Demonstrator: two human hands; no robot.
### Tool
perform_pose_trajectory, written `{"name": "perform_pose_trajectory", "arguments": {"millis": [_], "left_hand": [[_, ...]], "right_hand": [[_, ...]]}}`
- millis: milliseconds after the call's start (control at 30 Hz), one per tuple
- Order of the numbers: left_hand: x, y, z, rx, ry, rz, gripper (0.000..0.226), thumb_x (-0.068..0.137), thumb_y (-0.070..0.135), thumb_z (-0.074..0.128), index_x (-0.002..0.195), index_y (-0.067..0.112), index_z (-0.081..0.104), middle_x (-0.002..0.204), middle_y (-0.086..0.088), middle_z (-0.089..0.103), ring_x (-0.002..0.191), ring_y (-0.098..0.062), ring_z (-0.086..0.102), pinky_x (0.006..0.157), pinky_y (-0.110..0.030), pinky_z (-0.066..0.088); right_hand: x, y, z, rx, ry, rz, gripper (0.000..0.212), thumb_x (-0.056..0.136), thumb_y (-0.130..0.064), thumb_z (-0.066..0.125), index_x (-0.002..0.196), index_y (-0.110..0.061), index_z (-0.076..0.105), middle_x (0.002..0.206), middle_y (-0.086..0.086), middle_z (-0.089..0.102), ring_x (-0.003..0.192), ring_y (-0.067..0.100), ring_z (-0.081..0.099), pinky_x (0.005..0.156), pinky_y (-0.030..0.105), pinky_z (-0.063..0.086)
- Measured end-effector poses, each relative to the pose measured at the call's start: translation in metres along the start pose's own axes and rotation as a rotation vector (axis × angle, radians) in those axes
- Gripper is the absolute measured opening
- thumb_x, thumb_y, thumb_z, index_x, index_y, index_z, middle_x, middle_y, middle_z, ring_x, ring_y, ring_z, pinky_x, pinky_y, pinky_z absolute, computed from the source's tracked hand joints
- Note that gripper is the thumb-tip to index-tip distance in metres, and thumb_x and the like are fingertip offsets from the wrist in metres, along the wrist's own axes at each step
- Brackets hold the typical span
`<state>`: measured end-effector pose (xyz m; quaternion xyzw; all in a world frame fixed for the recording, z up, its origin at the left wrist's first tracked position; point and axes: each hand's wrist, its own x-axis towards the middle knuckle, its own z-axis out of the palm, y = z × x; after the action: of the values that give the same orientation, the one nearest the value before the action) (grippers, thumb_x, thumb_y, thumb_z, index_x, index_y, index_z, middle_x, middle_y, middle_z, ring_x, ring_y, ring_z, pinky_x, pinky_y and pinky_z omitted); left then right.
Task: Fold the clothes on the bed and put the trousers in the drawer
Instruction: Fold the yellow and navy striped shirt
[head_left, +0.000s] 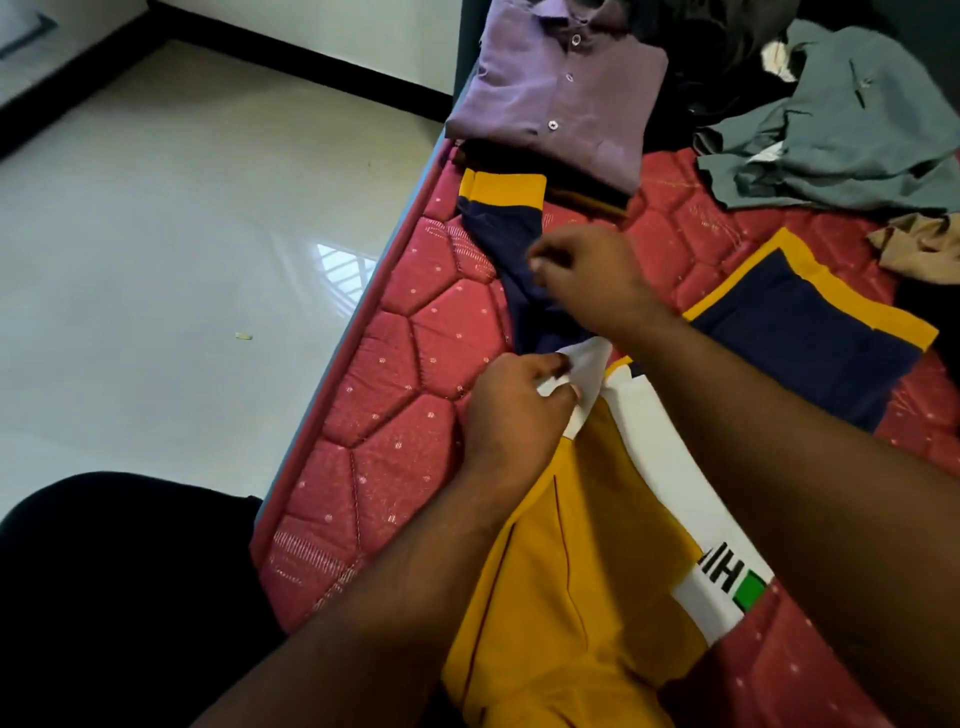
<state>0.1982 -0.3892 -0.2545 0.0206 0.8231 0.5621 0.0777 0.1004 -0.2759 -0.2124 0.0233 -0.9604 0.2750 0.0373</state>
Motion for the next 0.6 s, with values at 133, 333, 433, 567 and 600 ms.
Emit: {"name": "perform_pose_trajectory", "arguments": {"millis": [133,333,433,567,600], "left_hand": [[-0.009,-0.003,0.017,-0.445,-0.068,-0.166,0.024,0.078,0.009,0.066,0.1,0.002,0.073,0.103,-0.013,0.072,0.094,-0.023,0.068,0.084,-0.033,0.056],[-0.029,-0.013,0.031,-0.343,0.048,0.026,0.022,0.084,-0.001,0.066,0.104,0.005,0.074,0.131,-0.005,0.058,0.112,0.005,0.054,0.098,-0.017,0.046],[-0.04,-0.013,0.036,-0.111,0.063,0.253,0.024,0.087,-0.003,0.062,0.108,0.005,0.071,0.14,-0.008,0.051,0.127,-0.01,0.047,0.106,-0.013,0.036],[-0.05,-0.011,0.051,0.03,0.018,0.53,0.039,0.085,-0.007,0.048,0.111,0.011,0.07,0.149,-0.009,0.041,0.137,-0.021,0.042,0.108,-0.033,0.042],[-0.051,-0.012,0.053,0.096,-0.01,0.597,0.04,0.085,-0.003,0.046,0.113,0.014,0.068,0.151,-0.01,0.039,0.137,-0.023,0.041,0.109,-0.033,0.041]], "right_hand": [[0.041,-0.01,0.052,-0.308,-0.256,0.051,0.039,0.09,-0.03,0.06,0.12,-0.006,0.062,0.124,0.017,0.061,0.112,0.032,0.058,0.094,0.036,0.046],[0.057,0.024,0.062,-0.43,-0.13,0.096,0.039,0.097,-0.028,0.052,0.129,-0.007,0.049,0.131,0.019,0.05,0.122,0.037,0.048,0.098,0.042,0.04],[0.061,0.025,0.049,-0.225,0.017,0.114,0.023,0.096,-0.012,0.048,0.114,-0.004,0.06,0.114,0.017,0.062,0.107,0.033,0.057,0.088,0.038,0.042],[0.068,0.044,-0.005,0.711,0.439,0.374,0.018,0.083,-0.008,0.056,0.094,0.001,0.067,0.078,0.01,0.06,0.072,0.02,0.053,0.066,0.036,0.046],[0.069,0.067,-0.02,0.861,0.446,0.424,0.027,0.077,-0.007,0.061,0.101,0.006,0.066,0.075,0.012,0.059,0.068,0.022,0.053,0.062,0.034,0.046]]}}
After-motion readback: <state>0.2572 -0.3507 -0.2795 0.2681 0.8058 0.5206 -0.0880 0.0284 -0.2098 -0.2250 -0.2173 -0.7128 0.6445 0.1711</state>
